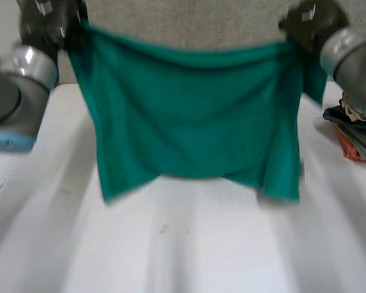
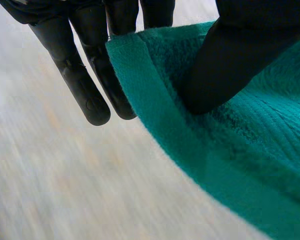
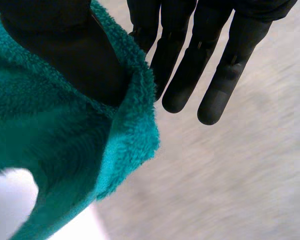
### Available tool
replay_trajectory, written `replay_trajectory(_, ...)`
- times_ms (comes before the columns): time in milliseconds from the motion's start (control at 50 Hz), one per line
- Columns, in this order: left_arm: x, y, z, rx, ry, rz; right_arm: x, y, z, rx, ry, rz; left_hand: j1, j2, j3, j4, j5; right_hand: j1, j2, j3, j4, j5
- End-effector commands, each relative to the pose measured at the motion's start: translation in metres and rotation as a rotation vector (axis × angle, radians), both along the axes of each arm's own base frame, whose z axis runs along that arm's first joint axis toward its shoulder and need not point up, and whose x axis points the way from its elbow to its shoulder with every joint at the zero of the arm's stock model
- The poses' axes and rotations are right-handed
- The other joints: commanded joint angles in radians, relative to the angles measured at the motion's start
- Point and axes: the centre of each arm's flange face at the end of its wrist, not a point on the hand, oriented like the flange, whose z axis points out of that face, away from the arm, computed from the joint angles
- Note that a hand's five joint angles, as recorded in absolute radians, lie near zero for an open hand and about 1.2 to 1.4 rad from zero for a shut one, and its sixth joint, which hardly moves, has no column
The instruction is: Fold the laundry.
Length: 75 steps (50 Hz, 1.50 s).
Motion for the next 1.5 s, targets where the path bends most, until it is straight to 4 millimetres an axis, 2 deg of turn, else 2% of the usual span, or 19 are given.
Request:
replay_trajectory(20,0.009,-0.007,0.064,-0.307,0.199,0.017,0.010,0.001,0.039,-0.220,-0.113,0.038,0.248,0.199,0.202,0.196,0.233,0.290,0.221,0.207,0.199,0.216)
replay_trajectory(60,0.008,-0.008,0.057,-0.279,0.191,0.015,0.010,0.005,0.033,-0.186,-0.100,0.060,0.248,0.199,0.202,0.196,0.233,0.290,0.221,0.207,0.199,0.216)
replay_trajectory(100,0.008,-0.008,0.038,-0.210,0.176,0.019,0.007,0.007,0.026,-0.151,-0.086,0.068,0.248,0.199,0.202,0.196,0.233,0.290,0.221,0.207,0.199,0.216)
replay_trajectory(260,0.013,0.006,-0.035,0.018,0.105,0.033,0.007,0.021,-0.040,0.106,-0.004,0.129,0.248,0.199,0.202,0.196,0.233,0.290,0.221,0.207,0.199,0.216)
replay_trajectory(300,0.016,0.011,-0.054,0.073,0.086,0.038,0.004,0.028,-0.064,0.204,0.024,0.127,0.248,0.199,0.202,0.196,0.233,0.290,0.221,0.207,0.199,0.216)
replay_trajectory(340,0.020,0.021,-0.083,0.159,0.059,0.046,0.003,0.034,-0.082,0.281,0.040,0.130,0.248,0.199,0.202,0.196,0.233,0.290,0.221,0.207,0.199,0.216)
replay_trajectory(360,0.021,0.025,-0.092,0.188,0.050,0.046,0.003,0.040,-0.102,0.358,0.058,0.137,0.248,0.199,0.202,0.196,0.233,0.290,0.221,0.207,0.199,0.216)
replay_trajectory(400,0.023,0.037,-0.115,0.261,0.029,0.045,0.002,0.045,-0.123,0.428,0.076,0.138,0.248,0.199,0.202,0.196,0.233,0.290,0.221,0.207,0.199,0.216)
replay_trajectory(440,0.025,0.046,-0.128,0.302,0.015,0.041,0.001,0.050,-0.158,0.528,0.100,0.137,0.248,0.199,0.202,0.196,0.233,0.290,0.221,0.207,0.199,0.216)
replay_trajectory(500,0.025,0.061,-0.143,0.355,-0.012,0.009,-0.001,0.052,-0.181,0.596,0.112,0.135,0.248,0.199,0.202,0.196,0.233,0.290,0.221,0.207,0.199,0.216)
replay_trajectory(520,0.025,0.064,-0.146,0.365,-0.018,0.000,-0.002,0.053,-0.190,0.624,0.114,0.135,0.248,0.199,0.202,0.196,0.233,0.099,0.030,0.017,0.008,0.026)
replay_trajectory(540,0.026,0.072,-0.146,0.373,-0.027,-0.020,-0.003,0.053,-0.192,0.633,0.109,0.131,0.248,0.199,0.202,0.196,0.233,0.010,-0.059,-0.072,-0.081,-0.064)
replay_trajectory(560,0.026,0.074,-0.145,0.372,-0.030,-0.024,-0.007,0.050,-0.193,0.648,0.085,0.119,0.248,0.199,0.202,0.196,0.233,-0.215,-0.284,-0.297,-0.306,-0.288)
replay_trajectory(640,0.027,0.087,-0.140,0.367,-0.033,-0.043,-0.019,0.043,-0.191,0.698,-0.017,0.082,0.248,0.199,0.202,0.196,0.233,-0.797,-0.866,-0.879,-0.888,-0.870)
replay_trajectory(760,0.030,0.101,-0.122,0.319,-0.021,-0.048,-0.043,0.031,-0.161,0.703,-0.201,0.001,0.248,0.199,0.202,0.196,0.233,-0.796,-0.864,-0.878,-0.887,-0.869)
replay_trajectory(820,0.031,0.103,-0.115,0.300,-0.014,-0.048,-0.058,0.027,-0.155,0.735,-0.302,-0.051,0.248,0.199,0.202,0.196,0.233,-0.793,-0.861,-0.875,-0.884,-0.866)
replay_trajectory(920,0.032,0.106,-0.102,0.264,-0.004,-0.050,-0.072,0.032,-0.167,0.828,-0.341,-0.096,0.248,0.199,0.202,0.196,0.233,-0.760,-0.829,-0.843,-0.851,-0.834)
replay_trajectory(1160,0.028,0.105,-0.090,0.227,0.006,-0.060,-0.075,0.054,-0.201,0.971,-0.348,-0.060,0.248,0.199,0.202,0.196,0.233,-0.737,-0.806,-0.819,-0.828,-0.810)
replay_trajectory(1500,0.027,0.102,-0.082,0.205,0.016,-0.062,-0.068,0.050,-0.231,0.891,-0.257,0.008,0.248,0.199,0.202,0.196,0.233,-0.646,-0.715,-0.728,-0.737,-0.719)
